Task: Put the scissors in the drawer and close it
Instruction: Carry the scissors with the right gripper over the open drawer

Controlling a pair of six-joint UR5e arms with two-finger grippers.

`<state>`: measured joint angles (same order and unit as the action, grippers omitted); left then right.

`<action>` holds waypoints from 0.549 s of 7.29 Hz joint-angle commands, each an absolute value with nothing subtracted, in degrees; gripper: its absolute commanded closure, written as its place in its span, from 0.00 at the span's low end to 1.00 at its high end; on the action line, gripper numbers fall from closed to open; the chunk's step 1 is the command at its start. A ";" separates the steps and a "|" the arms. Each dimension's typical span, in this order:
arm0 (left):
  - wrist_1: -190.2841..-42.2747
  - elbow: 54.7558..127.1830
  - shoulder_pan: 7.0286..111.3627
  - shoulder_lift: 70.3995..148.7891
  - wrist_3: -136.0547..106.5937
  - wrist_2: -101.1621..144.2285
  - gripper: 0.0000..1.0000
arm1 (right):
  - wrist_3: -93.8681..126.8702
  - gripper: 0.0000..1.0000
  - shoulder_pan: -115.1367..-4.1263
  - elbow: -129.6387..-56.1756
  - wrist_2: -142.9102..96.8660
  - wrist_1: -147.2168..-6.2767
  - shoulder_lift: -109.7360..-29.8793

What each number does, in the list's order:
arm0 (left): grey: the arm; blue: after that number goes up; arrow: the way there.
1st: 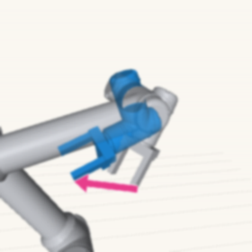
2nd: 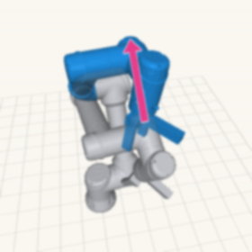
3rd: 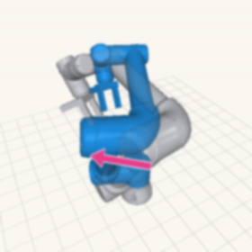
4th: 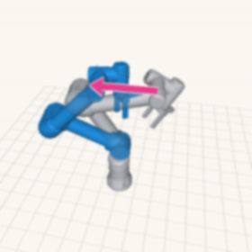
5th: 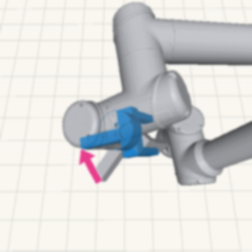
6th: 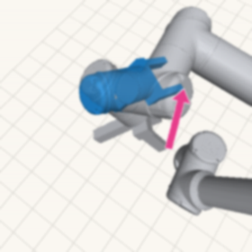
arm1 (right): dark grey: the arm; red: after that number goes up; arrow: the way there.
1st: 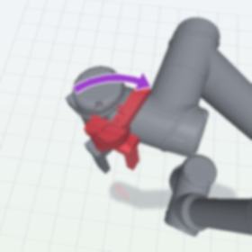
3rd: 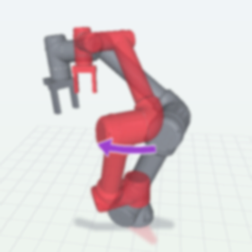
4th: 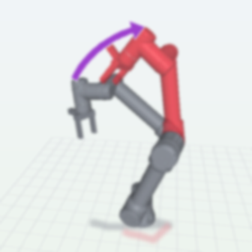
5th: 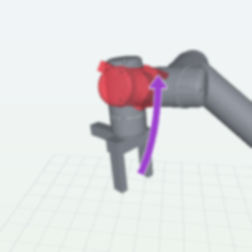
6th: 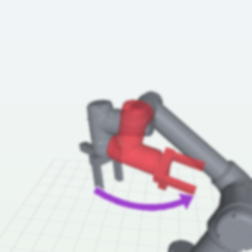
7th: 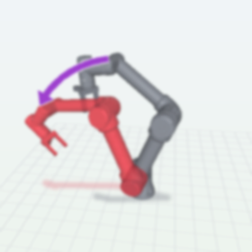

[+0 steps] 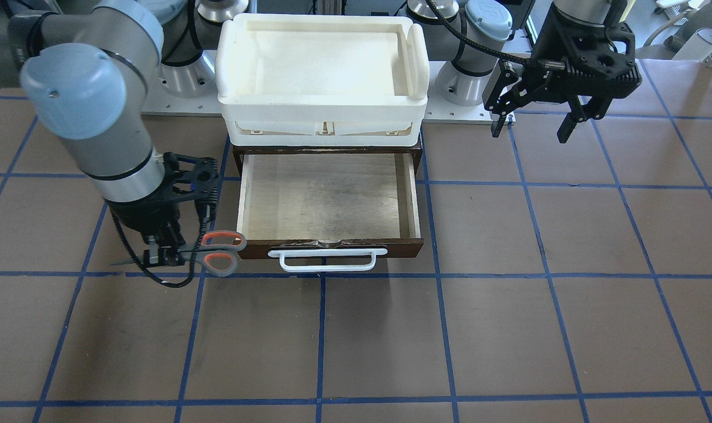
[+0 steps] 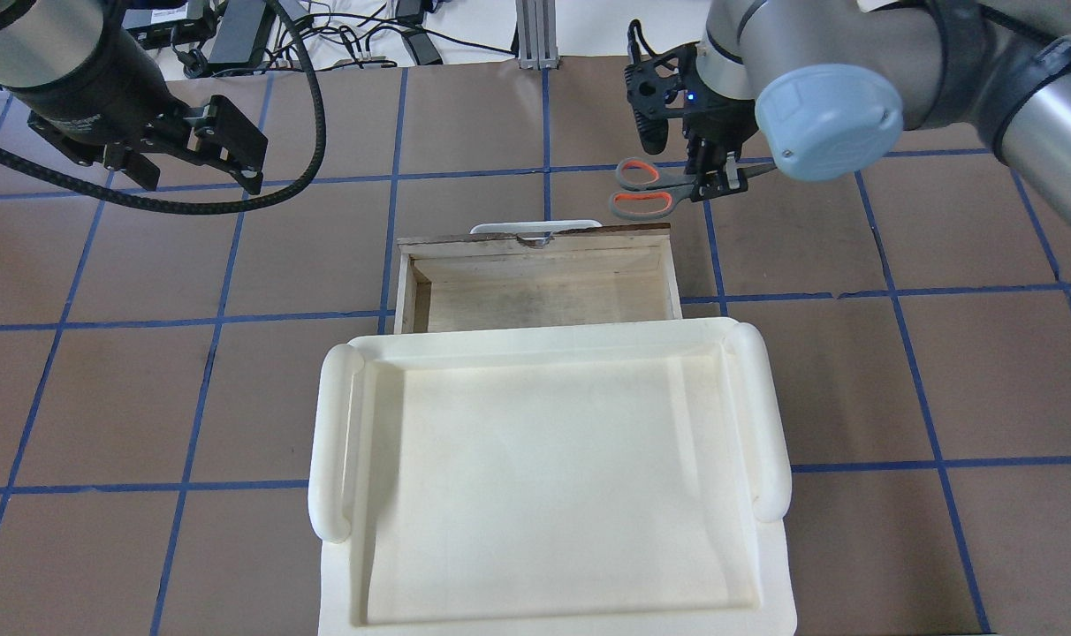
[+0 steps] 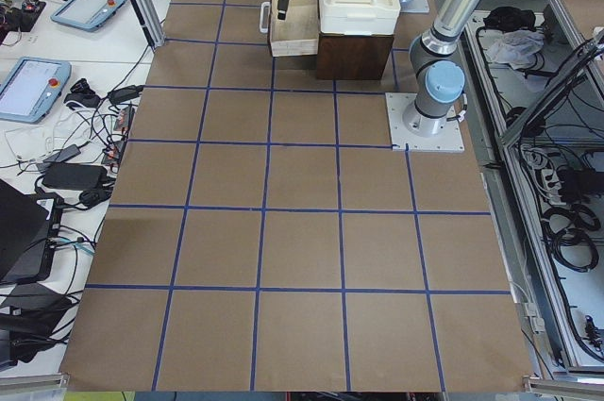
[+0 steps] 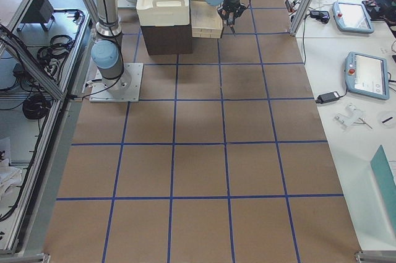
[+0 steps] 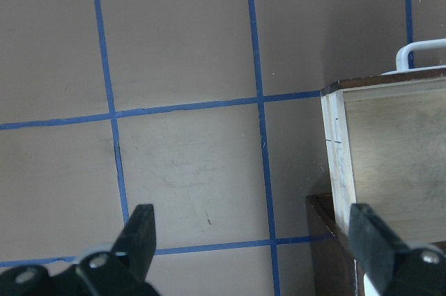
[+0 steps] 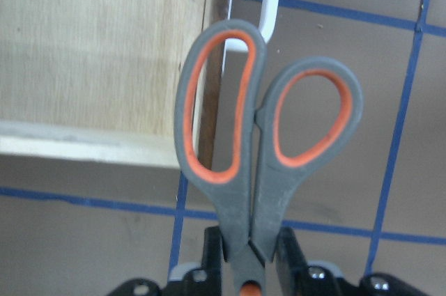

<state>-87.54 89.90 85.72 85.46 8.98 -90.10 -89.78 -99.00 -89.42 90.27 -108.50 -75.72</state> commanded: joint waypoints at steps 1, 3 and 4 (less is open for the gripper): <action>-90.25 89.22 85.69 86.22 8.53 -90.09 0.00 | -82.99 1.00 -107.11 -89.73 90.09 -108.46 -75.67; -93.52 88.95 85.52 86.74 8.26 -90.44 0.00 | -81.23 1.00 -110.99 -90.09 90.00 -108.20 -75.23; -94.47 88.51 85.52 86.66 8.09 -90.44 0.00 | -79.99 1.00 -112.31 -90.09 89.83 -106.37 -75.23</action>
<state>-93.27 88.90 85.57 86.58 8.28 -90.33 -81.66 -110.27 -90.01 89.95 -107.83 -75.29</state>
